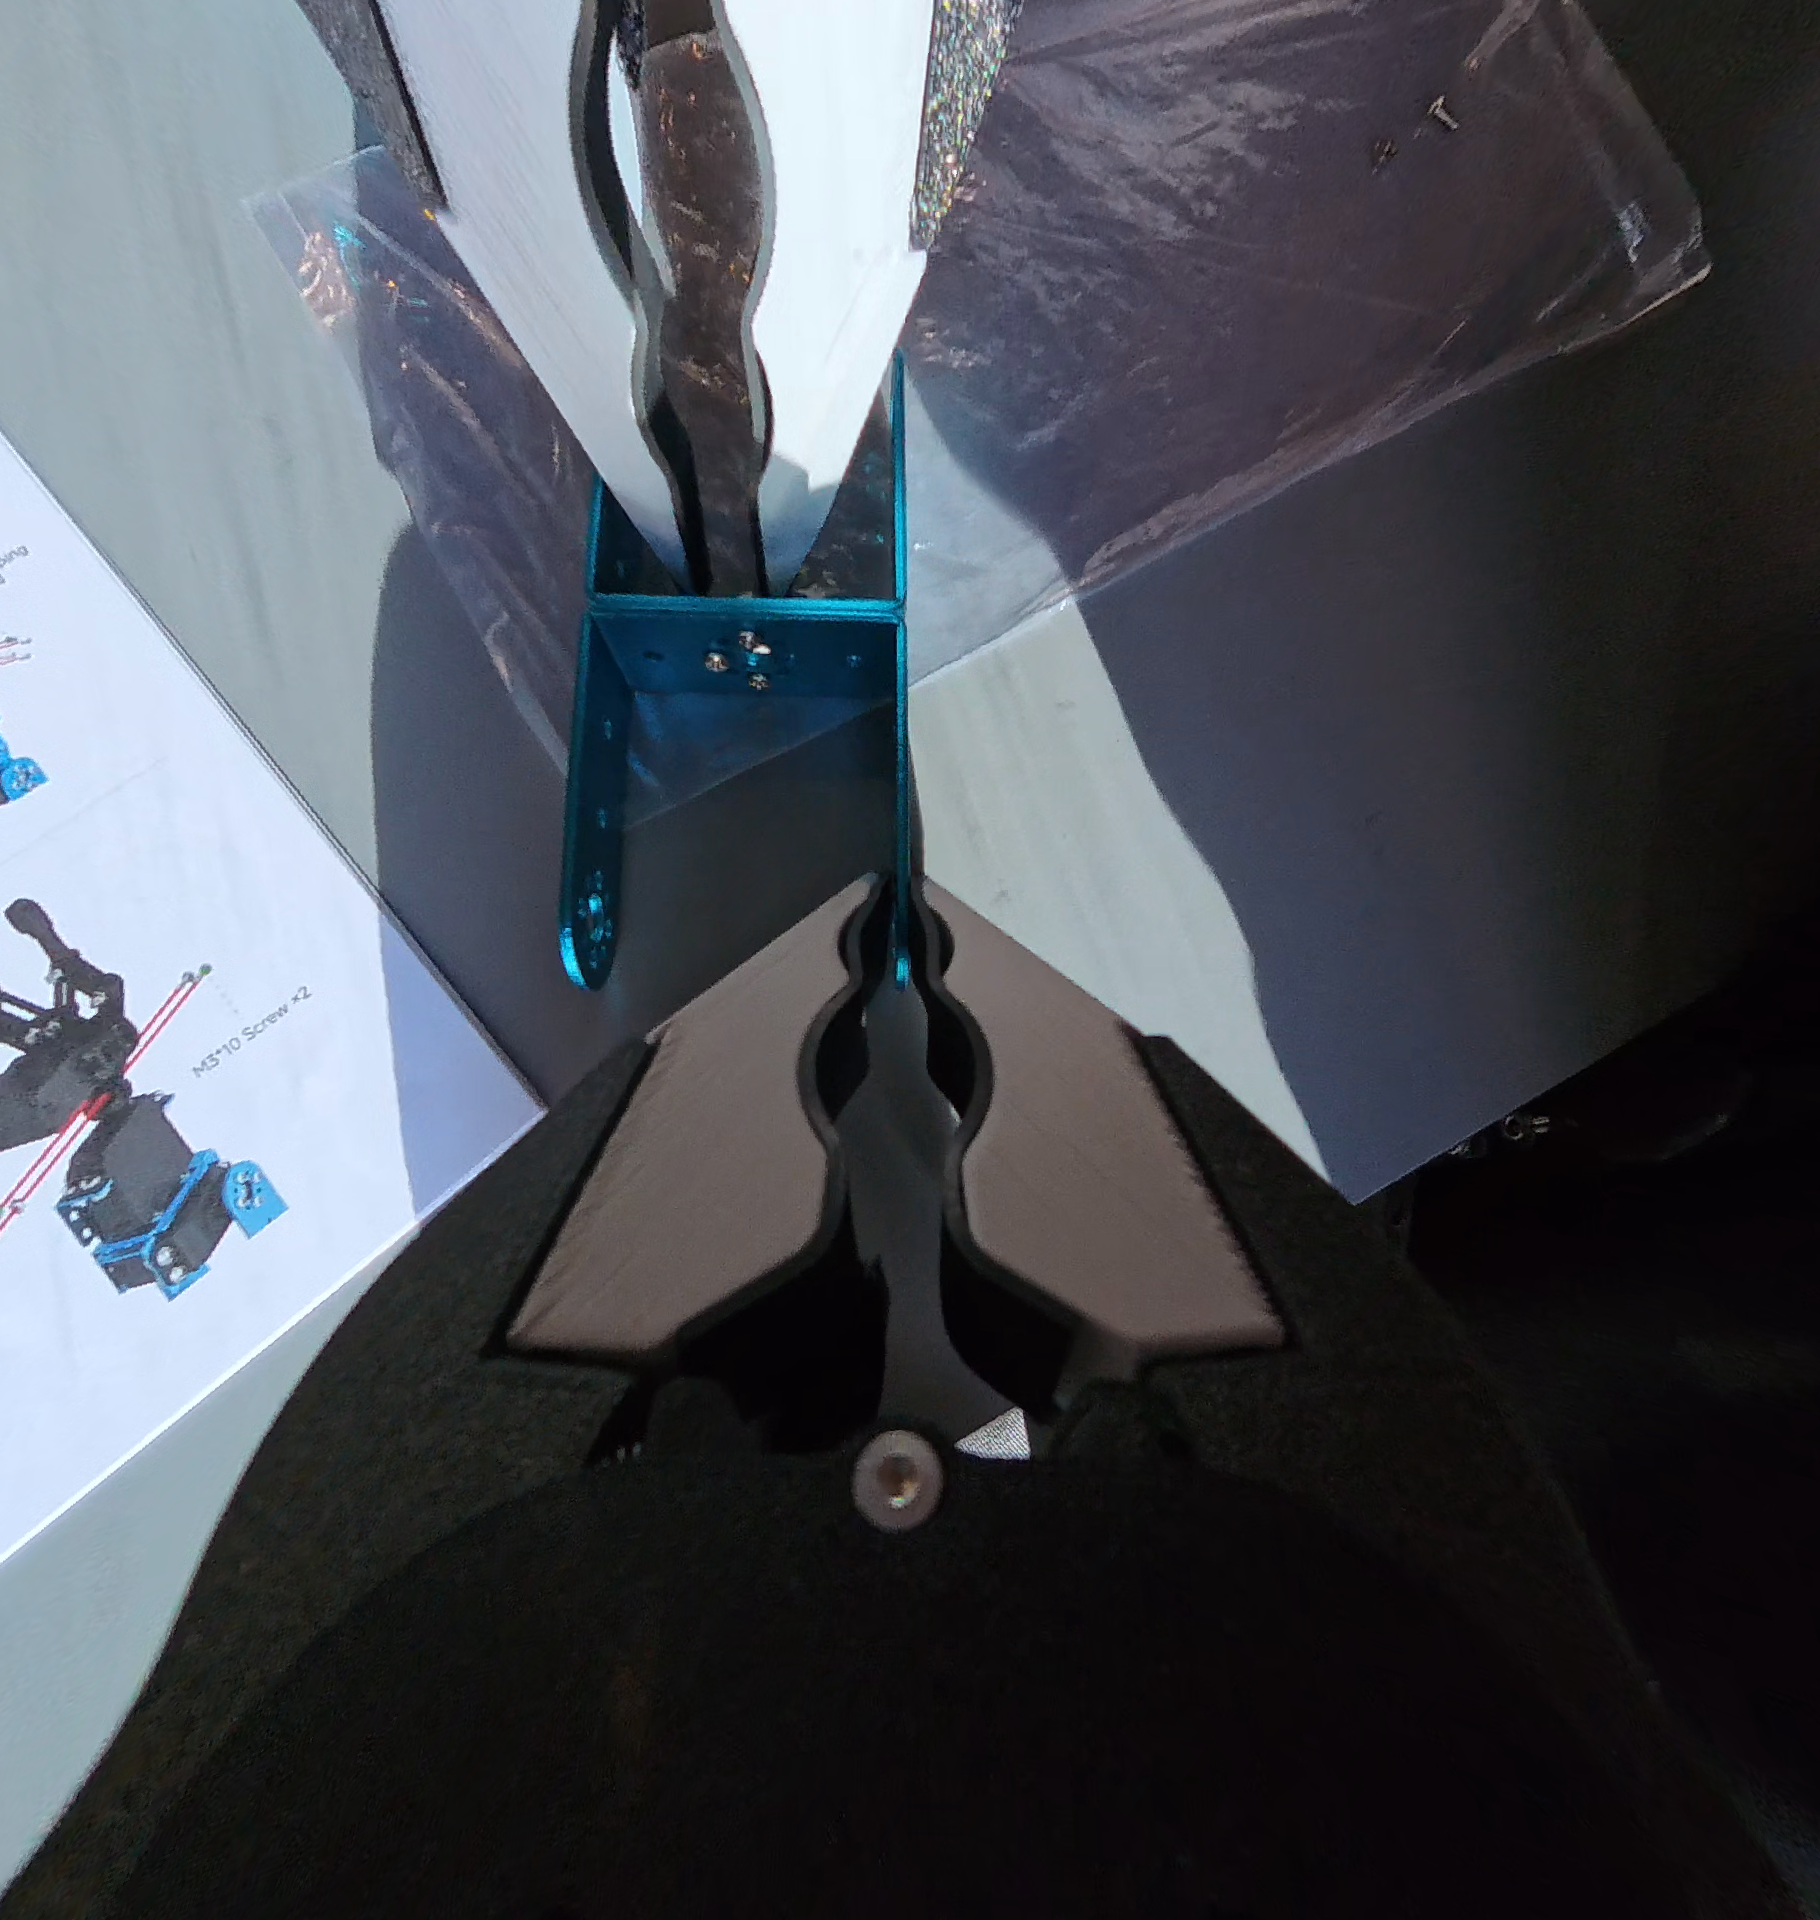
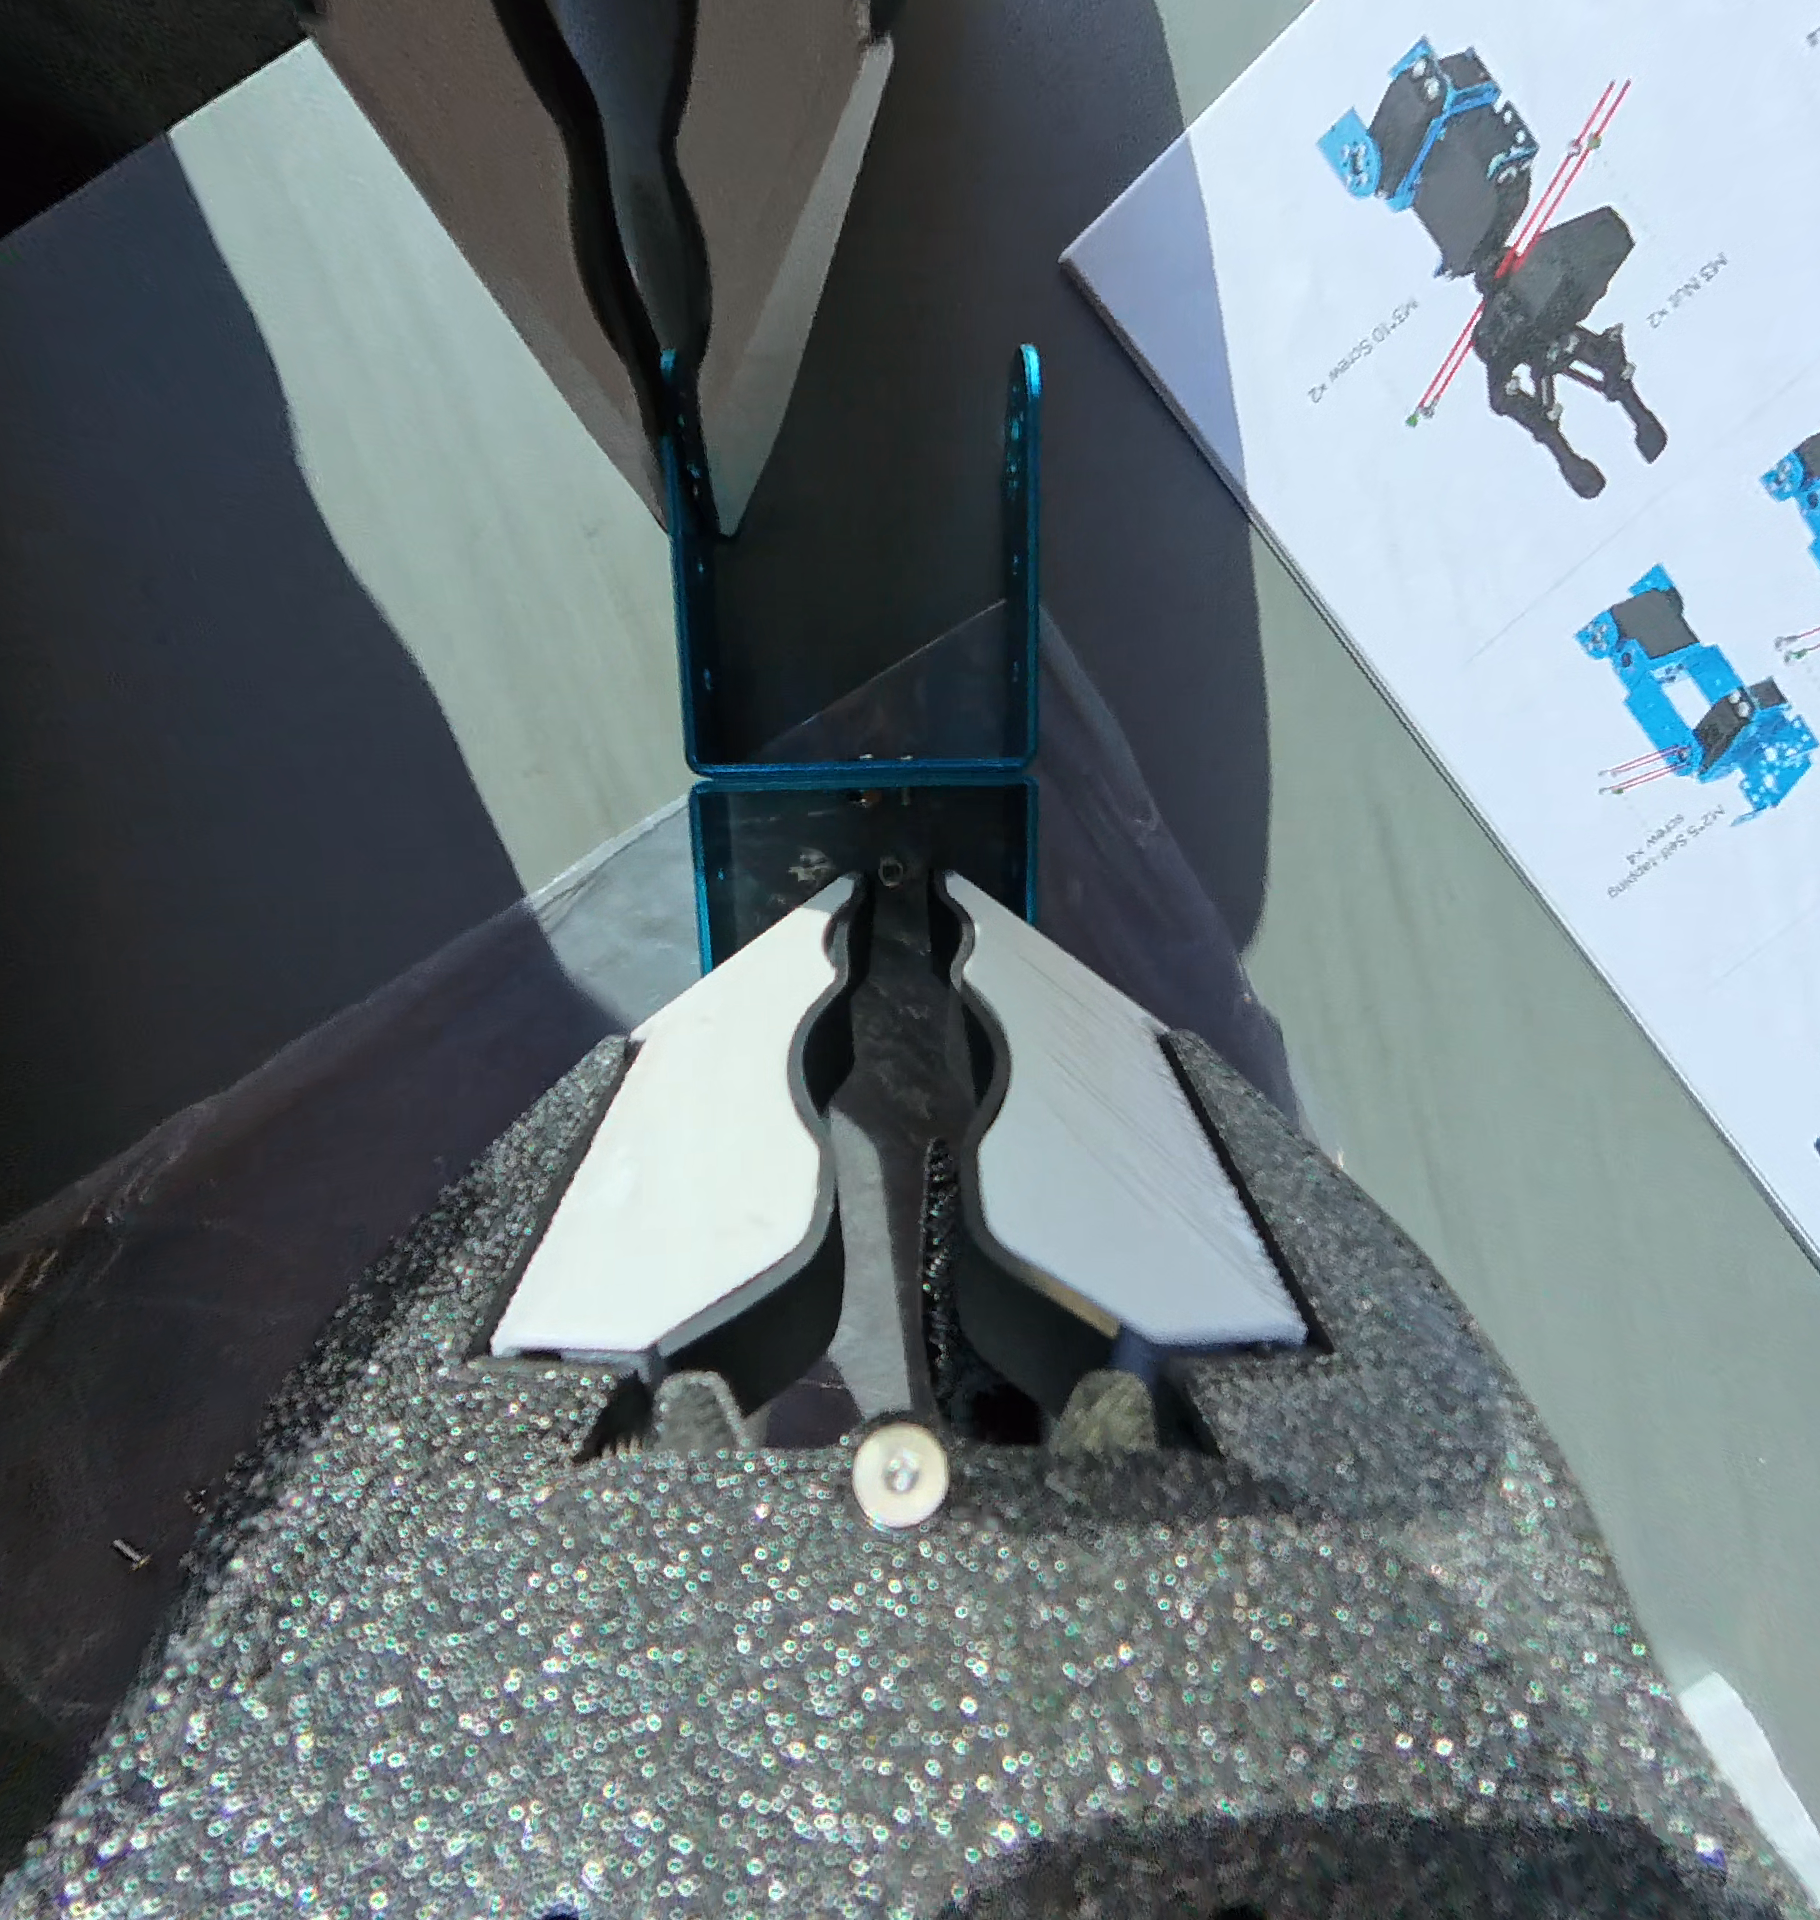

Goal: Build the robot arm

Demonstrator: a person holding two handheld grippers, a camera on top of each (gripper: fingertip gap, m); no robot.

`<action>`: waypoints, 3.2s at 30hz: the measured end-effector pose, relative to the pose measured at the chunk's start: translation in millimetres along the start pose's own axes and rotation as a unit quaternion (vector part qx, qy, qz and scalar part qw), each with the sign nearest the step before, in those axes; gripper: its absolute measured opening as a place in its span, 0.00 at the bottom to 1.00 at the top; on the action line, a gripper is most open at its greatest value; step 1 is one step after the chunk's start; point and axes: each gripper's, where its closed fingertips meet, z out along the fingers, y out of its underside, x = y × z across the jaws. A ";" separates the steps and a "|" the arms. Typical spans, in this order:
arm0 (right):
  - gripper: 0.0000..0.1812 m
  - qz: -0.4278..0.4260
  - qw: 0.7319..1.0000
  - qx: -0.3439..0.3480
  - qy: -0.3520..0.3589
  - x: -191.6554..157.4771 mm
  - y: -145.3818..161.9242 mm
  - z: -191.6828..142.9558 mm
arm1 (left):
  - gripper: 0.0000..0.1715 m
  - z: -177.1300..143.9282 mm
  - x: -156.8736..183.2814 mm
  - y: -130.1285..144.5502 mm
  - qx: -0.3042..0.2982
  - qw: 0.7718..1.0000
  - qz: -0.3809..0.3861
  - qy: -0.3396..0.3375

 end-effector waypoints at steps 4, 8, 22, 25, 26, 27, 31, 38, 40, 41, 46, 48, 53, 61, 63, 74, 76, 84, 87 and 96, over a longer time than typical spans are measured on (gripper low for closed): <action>0.06 0.003 1.000 -0.002 -0.003 0.9 -1.3 0.5 | 0.01 -0.6 -0.5 1.1 0.003 1.000 -0.004 0.001; 0.05 0.017 1.000 0.001 -0.013 -0.2 -2.4 1.5 | 0.01 -0.7 -0.6 1.0 0.006 1.000 -0.005 0.000; 0.03 0.024 1.000 0.001 -0.005 -7.3 -4.1 2.2 | 0.01 -0.6 -1.1 0.7 0.010 1.000 -0.005 -0.001; 0.02 0.027 1.000 0.012 0.000 -7.1 -4.1 2.0 | 0.01 -1.1 -0.8 1.3 0.010 1.000 -0.006 -0.001; 0.02 0.032 0.999 0.019 -0.001 -7.3 -4.0 2.0 | 0.01 -1.2 -0.7 1.4 0.010 1.000 -0.007 0.000; 0.03 0.036 0.999 0.024 -0.002 -7.2 -3.8 1.8 | 0.01 -1.1 -0.7 1.2 0.010 1.000 -0.007 0.000; 0.02 0.051 0.998 0.042 -0.001 -7.0 -3.8 1.6 | 0.12 -1.2 1.2 -2.3 0.016 1.000 -0.009 0.008; 0.02 0.068 0.996 0.063 0.000 -6.8 -4.0 1.3 | 0.23 0.5 -3.8 -16.2 0.033 0.999 -0.008 0.006; 0.02 0.078 0.994 0.077 -0.003 -7.1 -4.2 1.1 | 0.24 3.5 -4.9 -17.4 0.031 0.999 -0.006 0.005; 0.02 0.085 0.993 0.086 -0.006 -7.2 -4.1 0.8 | 0.25 4.9 -5.2 -18.2 0.032 0.999 -0.004 0.004; 0.00 0.109 0.980 0.167 -0.018 -7.4 -12.2 -12.6 | 0.27 12.3 -4.9 -20.9 0.036 0.999 -0.003 0.010; 0.00 0.117 0.976 0.184 -0.017 -6.9 -12.3 -18.0 | 0.28 15.8 -4.9 -22.0 0.034 0.999 -0.001 0.011; 0.00 0.108 0.984 0.140 0.014 -5.9 0.7 -16.0 | 0.26 22.4 -8.7 -23.5 0.022 1.000 0.015 -0.003; 0.07 0.075 0.997 0.017 0.011 -11.0 0.6 -5.0 | 0.17 12.7 -8.4 -13.8 0.000 1.000 0.025 -0.006; 0.06 0.073 0.997 -0.006 0.002 -7.9 -2.8 -5.3 | 0.16 10.2 -8.7 -10.7 0.002 1.000 0.020 -0.007; 0.06 0.059 0.994 -0.086 -0.013 -8.0 -1.0 1.6 | 0.06 -5.8 -8.9 5.4 0.030 0.999 0.002 -0.018; 0.05 0.058 0.994 -0.088 -0.007 -7.3 -1.3 2.0 | 0.06 -6.2 -9.5 5.7 0.033 0.999 0.003 -0.018; 0.05 0.054 0.991 -0.120 0.002 -8.3 -1.7 2.5 | 0.04 -6.2 -10.4 5.5 0.045 0.999 0.001 -0.016; 0.03 0.045 0.991 -0.123 0.011 -10.0 -1.9 2.7 | 0.04 -6.2 -9.9 5.6 0.047 0.999 0.002 -0.018; 0.01 0.062 0.996 -0.061 0.030 -5.1 2.6 -2.3 | 0.02 -6.6 -8.2 6.1 0.046 0.999 0.008 -0.015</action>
